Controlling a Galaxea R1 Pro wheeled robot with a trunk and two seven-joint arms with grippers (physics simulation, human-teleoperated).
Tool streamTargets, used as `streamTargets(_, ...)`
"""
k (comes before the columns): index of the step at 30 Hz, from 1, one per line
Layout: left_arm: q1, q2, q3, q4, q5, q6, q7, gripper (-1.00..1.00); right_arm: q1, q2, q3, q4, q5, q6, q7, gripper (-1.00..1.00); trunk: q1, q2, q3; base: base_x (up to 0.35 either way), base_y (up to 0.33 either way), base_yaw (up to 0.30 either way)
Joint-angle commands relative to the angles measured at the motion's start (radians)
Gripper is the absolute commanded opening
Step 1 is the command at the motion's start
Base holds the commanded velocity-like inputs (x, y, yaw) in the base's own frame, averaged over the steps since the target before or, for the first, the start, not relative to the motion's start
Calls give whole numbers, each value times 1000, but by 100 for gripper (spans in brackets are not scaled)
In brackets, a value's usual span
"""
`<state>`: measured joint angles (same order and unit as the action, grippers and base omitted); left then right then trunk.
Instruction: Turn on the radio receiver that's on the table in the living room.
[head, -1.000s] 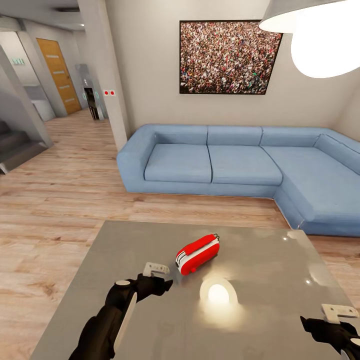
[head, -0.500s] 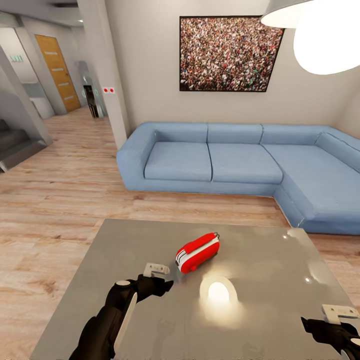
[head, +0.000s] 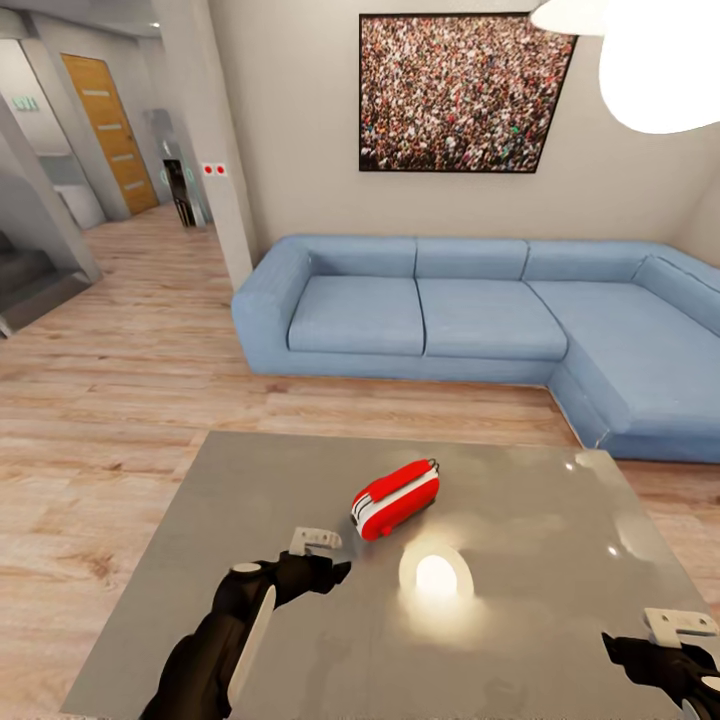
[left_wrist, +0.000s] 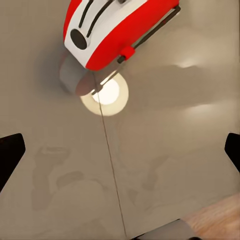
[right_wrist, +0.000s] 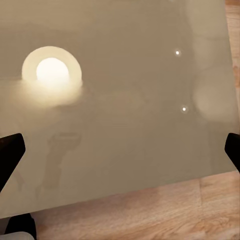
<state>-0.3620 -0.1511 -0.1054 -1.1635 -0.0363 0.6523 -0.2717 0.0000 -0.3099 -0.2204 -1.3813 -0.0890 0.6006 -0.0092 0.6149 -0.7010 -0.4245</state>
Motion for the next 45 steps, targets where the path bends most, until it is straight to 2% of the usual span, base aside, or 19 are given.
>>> streamTargets(1, 0, 0, -6, 0, -1, 0, 0, 100, 0, 0, 0, 0, 0, -1, 0, 100, 0, 0, -2, 0, 0, 0)
streamTargets(2, 0, 1, -44, 0, -1, -1, 1, 100, 0, 0, 1, -12, 0, -2, 1, 100, 0, 0, -3, 0, 0, 0)
streamTargets(5, 0, 0, -80, 0, -2, -2, 3, 100, 0, -1, 1, -34, 0, -2, 1, 100, 0, 0, -8, 0, 0, 0)
streamTargets(10, 0, -1, -97, -2, -2, -4, 3, 100, 0, -1, 1, -46, 1, -4, 1, 100, 0, 0, -16, 0, 0, 0)
streamTargets(27, 0, -1, -102, -4, 0, -14, 3, 100, 0, -3, 1, -98, 5, -5, -1, 100, 0, 0, -43, 0, 0, 0)
streamTargets(45, 0, -2, -102, -61, 5, -13, 3, 100, 0, -5, -8, -134, 5, -2, -3, 100, 0, 0, -45, 0, 0, 0)
